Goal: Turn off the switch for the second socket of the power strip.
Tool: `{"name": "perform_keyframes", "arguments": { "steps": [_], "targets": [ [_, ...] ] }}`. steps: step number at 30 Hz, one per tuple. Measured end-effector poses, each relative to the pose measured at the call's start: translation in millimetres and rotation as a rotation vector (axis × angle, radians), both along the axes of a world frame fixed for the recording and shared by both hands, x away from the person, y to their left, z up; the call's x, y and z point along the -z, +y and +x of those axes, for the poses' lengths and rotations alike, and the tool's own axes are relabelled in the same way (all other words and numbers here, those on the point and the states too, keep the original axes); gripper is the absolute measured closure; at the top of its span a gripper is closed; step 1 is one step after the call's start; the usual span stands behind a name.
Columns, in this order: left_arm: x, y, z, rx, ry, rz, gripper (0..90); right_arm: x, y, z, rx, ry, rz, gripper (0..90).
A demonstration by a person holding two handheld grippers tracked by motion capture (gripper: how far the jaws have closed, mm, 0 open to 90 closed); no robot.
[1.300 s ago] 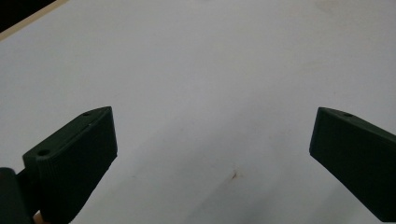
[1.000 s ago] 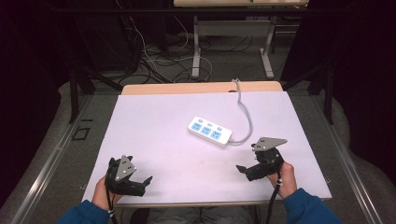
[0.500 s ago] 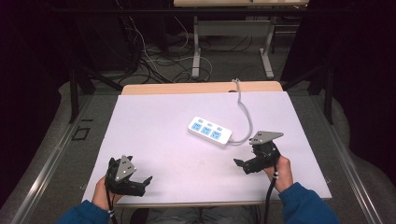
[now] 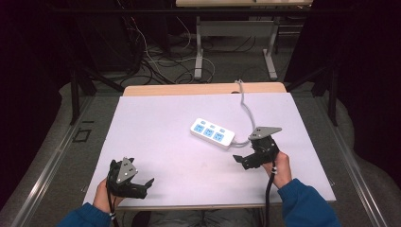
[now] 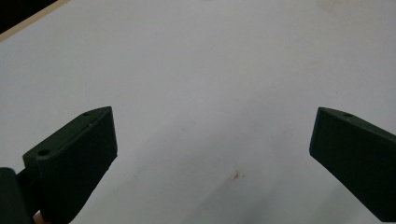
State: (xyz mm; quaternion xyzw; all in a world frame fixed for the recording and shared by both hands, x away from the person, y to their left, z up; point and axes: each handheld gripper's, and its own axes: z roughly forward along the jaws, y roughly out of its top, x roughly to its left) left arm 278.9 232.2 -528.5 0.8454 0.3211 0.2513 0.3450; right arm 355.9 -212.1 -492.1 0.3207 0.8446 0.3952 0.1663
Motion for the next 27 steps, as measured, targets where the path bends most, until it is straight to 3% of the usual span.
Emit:
{"name": "perform_keyframes", "arguments": {
  "steps": [27],
  "targets": [
    [0.0,0.0,0.0,0.001,0.0,-0.001,0.7,-4.6,12.2,27.0,0.014,-0.001,0.012,3.6]
  ]
}}
